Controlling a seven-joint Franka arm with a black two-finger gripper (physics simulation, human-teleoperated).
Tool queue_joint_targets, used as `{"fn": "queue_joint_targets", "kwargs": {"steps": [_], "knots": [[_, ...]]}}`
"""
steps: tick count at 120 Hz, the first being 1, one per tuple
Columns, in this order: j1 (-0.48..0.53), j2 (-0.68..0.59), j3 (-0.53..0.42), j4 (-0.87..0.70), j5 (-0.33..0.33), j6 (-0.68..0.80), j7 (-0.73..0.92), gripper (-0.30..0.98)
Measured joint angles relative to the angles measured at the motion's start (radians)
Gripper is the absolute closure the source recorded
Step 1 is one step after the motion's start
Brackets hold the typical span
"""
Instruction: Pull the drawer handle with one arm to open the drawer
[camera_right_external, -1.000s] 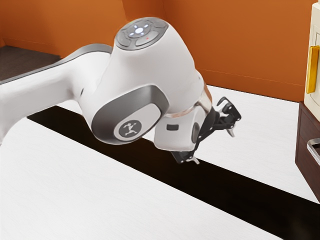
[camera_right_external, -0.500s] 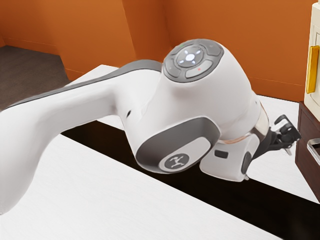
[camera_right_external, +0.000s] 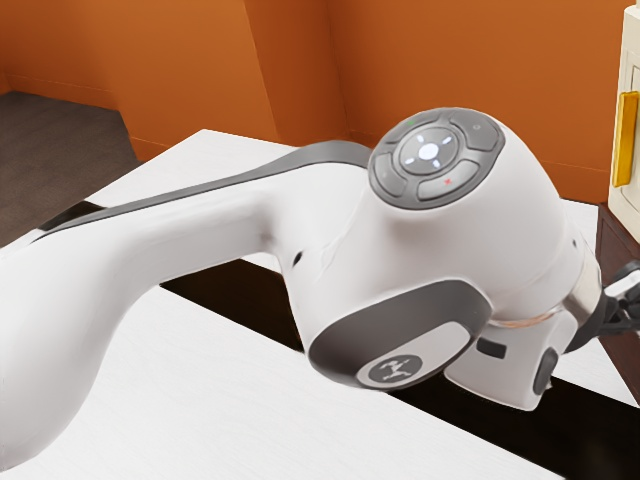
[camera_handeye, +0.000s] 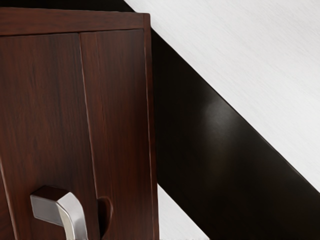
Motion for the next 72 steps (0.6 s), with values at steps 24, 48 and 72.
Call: {"fn": "queue_joint_targets", "kwargs": {"steps": [24, 48, 72], "knots": [[0.007, 0.054, 0.0, 0.034, 0.0, 0.006, 0.004, 0.0], [0.017, 0.083, 0.003, 0.037, -0.002, 0.062, 0.003, 0.0], [0.021, 0.119, 0.009, 0.038, 0.001, 0.097, 0.001, 0.0]]}}
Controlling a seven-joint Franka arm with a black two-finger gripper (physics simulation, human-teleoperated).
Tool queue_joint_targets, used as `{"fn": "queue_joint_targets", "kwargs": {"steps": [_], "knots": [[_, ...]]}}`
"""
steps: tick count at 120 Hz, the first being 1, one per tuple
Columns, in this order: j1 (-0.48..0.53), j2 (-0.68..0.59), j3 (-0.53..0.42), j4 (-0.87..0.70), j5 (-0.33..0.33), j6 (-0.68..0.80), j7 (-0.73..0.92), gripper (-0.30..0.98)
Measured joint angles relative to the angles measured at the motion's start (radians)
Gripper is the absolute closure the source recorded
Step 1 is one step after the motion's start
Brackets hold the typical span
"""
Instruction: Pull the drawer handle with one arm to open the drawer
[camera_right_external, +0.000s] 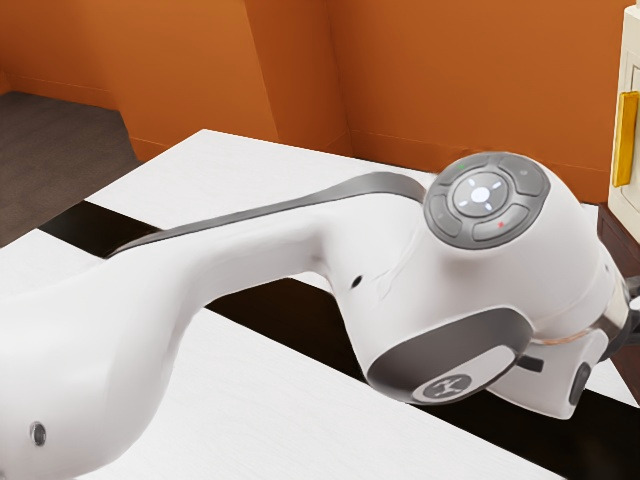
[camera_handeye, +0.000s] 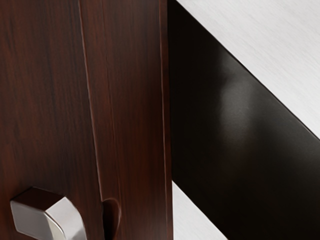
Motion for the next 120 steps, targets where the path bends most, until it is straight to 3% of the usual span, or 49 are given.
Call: {"fn": "queue_joint_targets", "kwargs": {"steps": [82, 120], "knots": [[0.015, 0.084, 0.025, 0.07, 0.0, 0.034, -0.004, 0.0], [0.033, 0.077, 0.026, 0.031, 0.002, 0.037, -0.006, 0.0]]}}
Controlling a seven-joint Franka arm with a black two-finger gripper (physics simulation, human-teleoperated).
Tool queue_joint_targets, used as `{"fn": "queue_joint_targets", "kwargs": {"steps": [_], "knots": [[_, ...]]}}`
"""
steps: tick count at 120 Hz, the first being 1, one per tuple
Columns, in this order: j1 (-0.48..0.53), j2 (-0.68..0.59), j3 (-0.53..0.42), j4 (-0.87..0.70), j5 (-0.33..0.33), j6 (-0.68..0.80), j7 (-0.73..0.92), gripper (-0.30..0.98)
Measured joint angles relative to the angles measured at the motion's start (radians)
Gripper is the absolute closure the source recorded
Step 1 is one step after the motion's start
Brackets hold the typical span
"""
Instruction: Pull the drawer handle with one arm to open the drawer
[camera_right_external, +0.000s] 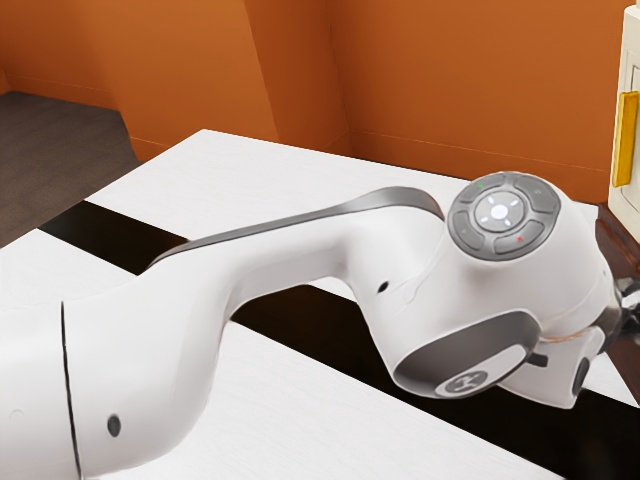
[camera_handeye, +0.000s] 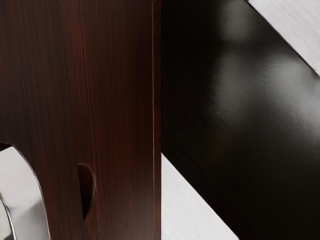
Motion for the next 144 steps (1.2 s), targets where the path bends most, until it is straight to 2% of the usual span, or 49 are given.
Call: {"fn": "queue_joint_targets", "kwargs": {"steps": [144], "knots": [[-0.009, -0.231, 0.061, -0.311, 0.012, 0.004, 0.003, 0.0]]}}
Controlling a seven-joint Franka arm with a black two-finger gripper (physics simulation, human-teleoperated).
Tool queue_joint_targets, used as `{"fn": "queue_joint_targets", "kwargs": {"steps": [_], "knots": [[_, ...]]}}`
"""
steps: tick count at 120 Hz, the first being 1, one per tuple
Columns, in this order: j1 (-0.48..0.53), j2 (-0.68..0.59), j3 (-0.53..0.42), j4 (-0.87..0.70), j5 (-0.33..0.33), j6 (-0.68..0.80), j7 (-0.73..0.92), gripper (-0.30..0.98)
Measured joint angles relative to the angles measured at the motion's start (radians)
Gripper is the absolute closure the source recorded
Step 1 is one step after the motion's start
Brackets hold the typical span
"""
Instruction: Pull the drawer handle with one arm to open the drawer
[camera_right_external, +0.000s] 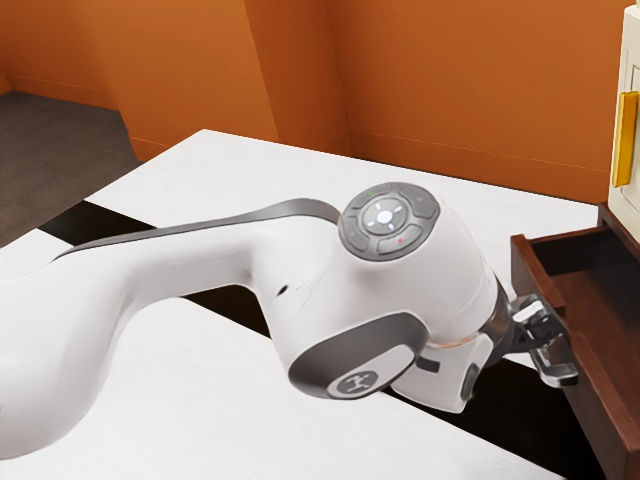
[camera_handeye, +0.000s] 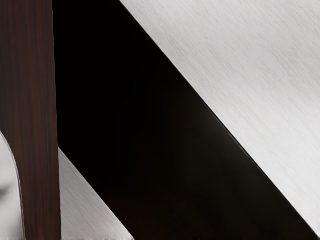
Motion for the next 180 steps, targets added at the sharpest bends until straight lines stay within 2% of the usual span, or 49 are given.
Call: {"fn": "queue_joint_targets", "kwargs": {"steps": [51, 82, 89, 112, 137, 163, 180], "knots": [[-0.013, -0.074, 0.034, -0.088, -0.001, 0.004, 0.0, 0.0], [-0.013, -0.096, 0.033, -0.077, 0.0, -0.031, 0.001, 0.04], [-0.019, -0.12, 0.033, -0.077, 0.001, -0.046, 0.001, 0.1], [-0.041, -0.232, 0.029, -0.077, 0.0, -0.104, 0.001, 0.04], [-0.029, -0.267, 0.037, 0.058, -0.012, -0.285, -0.019, 0.02], [-0.011, -0.258, 0.192, 0.091, -0.046, -0.488, -0.141, 0.01], [0.015, -0.259, 0.228, 0.129, -0.058, -0.612, -0.278, 0.0]]}}
